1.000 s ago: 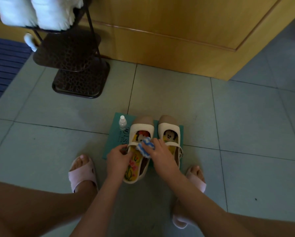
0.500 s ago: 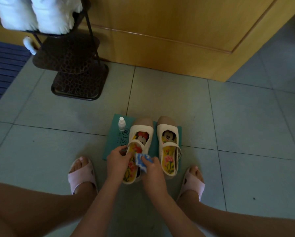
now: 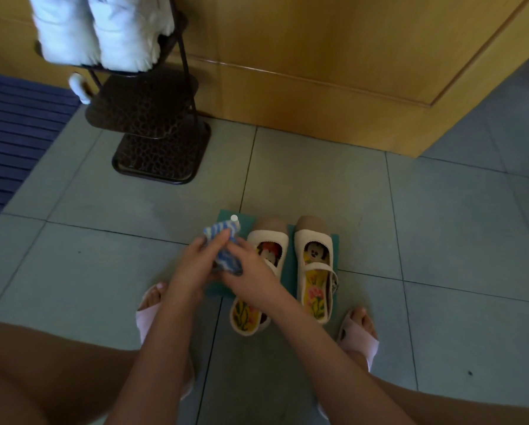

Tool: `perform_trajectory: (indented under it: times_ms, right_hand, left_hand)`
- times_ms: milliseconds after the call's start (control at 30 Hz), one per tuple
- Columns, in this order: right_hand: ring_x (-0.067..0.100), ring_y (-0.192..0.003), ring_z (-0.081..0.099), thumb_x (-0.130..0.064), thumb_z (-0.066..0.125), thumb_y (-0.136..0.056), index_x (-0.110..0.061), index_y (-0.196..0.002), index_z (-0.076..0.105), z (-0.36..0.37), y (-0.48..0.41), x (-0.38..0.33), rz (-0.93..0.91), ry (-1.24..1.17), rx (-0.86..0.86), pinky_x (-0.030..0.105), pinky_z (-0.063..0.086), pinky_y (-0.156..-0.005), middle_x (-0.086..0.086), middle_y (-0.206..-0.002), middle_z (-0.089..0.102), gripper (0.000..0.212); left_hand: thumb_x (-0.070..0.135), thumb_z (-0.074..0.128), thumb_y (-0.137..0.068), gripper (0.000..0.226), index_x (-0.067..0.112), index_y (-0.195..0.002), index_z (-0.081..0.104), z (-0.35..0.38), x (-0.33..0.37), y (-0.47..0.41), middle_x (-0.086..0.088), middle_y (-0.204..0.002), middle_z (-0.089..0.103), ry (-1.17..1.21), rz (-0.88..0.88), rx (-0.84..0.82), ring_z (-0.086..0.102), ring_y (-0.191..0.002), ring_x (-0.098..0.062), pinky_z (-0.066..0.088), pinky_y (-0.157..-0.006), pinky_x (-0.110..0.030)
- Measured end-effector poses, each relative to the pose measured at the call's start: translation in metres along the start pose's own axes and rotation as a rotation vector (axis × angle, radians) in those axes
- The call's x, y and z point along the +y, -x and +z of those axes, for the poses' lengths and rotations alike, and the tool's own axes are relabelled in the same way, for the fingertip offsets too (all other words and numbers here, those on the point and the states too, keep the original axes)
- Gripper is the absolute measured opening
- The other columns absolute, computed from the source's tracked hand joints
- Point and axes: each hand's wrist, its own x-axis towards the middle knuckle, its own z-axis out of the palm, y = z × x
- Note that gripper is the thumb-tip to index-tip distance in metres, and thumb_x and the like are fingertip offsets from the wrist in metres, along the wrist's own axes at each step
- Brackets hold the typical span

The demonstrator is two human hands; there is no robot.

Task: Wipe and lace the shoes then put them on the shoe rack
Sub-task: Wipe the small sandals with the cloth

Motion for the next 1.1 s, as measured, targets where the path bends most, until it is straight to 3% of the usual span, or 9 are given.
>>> perform_trajectory:
  times_ms: [100,167,267,367,567,733,900,1000,1100]
  right_hand:
    - [0.013,-0.132,0.036,-0.022,0.057,-0.092,-0.026,-0.14,0.042,-0.003,0.003,0.003,0.07,-0.094,-0.018,0.023,0.032,-0.107,-0.003,-0.145,0.036,0.051]
    - [0.011,-0.125,0.045,-0.024,0.056,-0.092,-0.029,-0.133,0.05,-0.011,0.015,0.014,0.141,-0.154,0.1,0.03,0.04,-0.105,-0.005,-0.138,0.047,0.042]
    - [0.0,-0.109,0.053,-0.018,0.053,-0.094,-0.035,-0.117,0.06,-0.021,0.039,0.033,0.159,-0.173,0.228,0.013,0.047,-0.086,-0.007,-0.125,0.058,0.029]
    - [-0.002,-0.105,0.056,-0.012,0.052,-0.094,-0.038,-0.103,0.061,-0.024,0.052,0.046,0.161,-0.199,0.309,0.011,0.048,-0.088,-0.009,-0.115,0.062,0.029]
    - [-0.013,-0.103,0.05,-0.011,0.054,-0.092,-0.029,-0.104,0.064,-0.032,0.061,0.052,0.106,-0.162,0.399,0.005,0.043,-0.08,-0.013,-0.113,0.059,0.024]
    - [-0.005,-0.086,0.055,-0.026,0.064,-0.087,-0.028,-0.108,0.064,-0.022,0.072,0.055,0.157,-0.102,0.359,0.01,0.045,-0.072,-0.01,-0.102,0.058,0.022]
    - [0.007,-0.079,0.058,-0.038,0.07,-0.08,-0.029,-0.103,0.067,0.01,0.087,0.061,0.193,-0.034,0.363,0.018,0.049,-0.069,-0.01,-0.092,0.056,0.025]
    - [0.007,-0.081,0.058,-0.046,0.07,-0.075,-0.034,-0.099,0.064,0.013,0.09,0.064,0.169,-0.021,0.39,0.019,0.05,-0.069,-0.011,-0.09,0.055,0.027]
    - [0.006,-0.081,0.057,-0.038,0.076,-0.073,-0.029,-0.106,0.066,0.012,0.093,0.066,0.141,-0.011,0.331,0.021,0.05,-0.069,-0.01,-0.092,0.054,0.035]
  left_hand:
    - [0.018,0.056,-0.091,0.025,0.001,-0.109,0.057,-0.014,-0.012,-0.012,-0.019,-0.104,0.063,0.004,0.024,0.134,0.063,-0.08,-0.023,0.053,-0.057,-0.025]
    - [0.015,0.056,-0.091,0.026,-0.001,-0.111,0.056,-0.02,-0.023,-0.021,-0.021,-0.106,0.062,-0.018,0.002,0.176,0.063,-0.082,-0.025,0.055,-0.065,-0.03]
    - [0.015,0.056,-0.091,0.027,-0.004,-0.11,0.057,-0.02,-0.037,-0.029,-0.024,-0.109,0.063,-0.304,0.059,0.262,0.062,-0.096,-0.034,0.048,-0.076,-0.035]
    - [0.011,0.055,-0.091,0.028,-0.001,-0.116,0.058,-0.011,-0.045,-0.031,-0.02,-0.11,0.063,-0.471,0.15,0.248,0.06,-0.097,-0.028,0.041,-0.074,-0.027]
    - [0.007,0.061,-0.087,0.041,0.007,-0.126,0.051,-0.011,-0.047,-0.04,-0.017,-0.124,0.057,-0.513,0.19,0.087,0.055,-0.112,-0.028,0.046,-0.085,-0.032]
    - [0.018,0.064,-0.087,0.032,0.008,-0.116,0.059,-0.017,-0.04,-0.017,-0.009,-0.112,0.063,-0.579,0.315,0.302,0.058,-0.103,-0.023,0.045,-0.082,-0.027]
    - [0.032,0.069,-0.081,0.018,0.02,-0.086,0.057,-0.003,-0.052,0.015,-0.006,-0.09,0.065,-0.562,-0.047,0.007,0.063,-0.083,-0.022,0.055,-0.07,-0.035]
    - [0.018,0.078,-0.073,0.026,0.021,-0.08,0.053,-0.001,-0.06,0.029,0.002,-0.078,0.06,-0.647,-0.07,-0.062,0.06,-0.069,-0.013,0.052,-0.052,-0.029]
    - [0.001,0.074,-0.074,0.026,0.018,-0.075,0.054,-0.006,-0.069,0.029,-0.004,-0.074,0.062,-0.599,-0.043,-0.085,0.061,-0.062,-0.017,0.057,-0.061,-0.035]
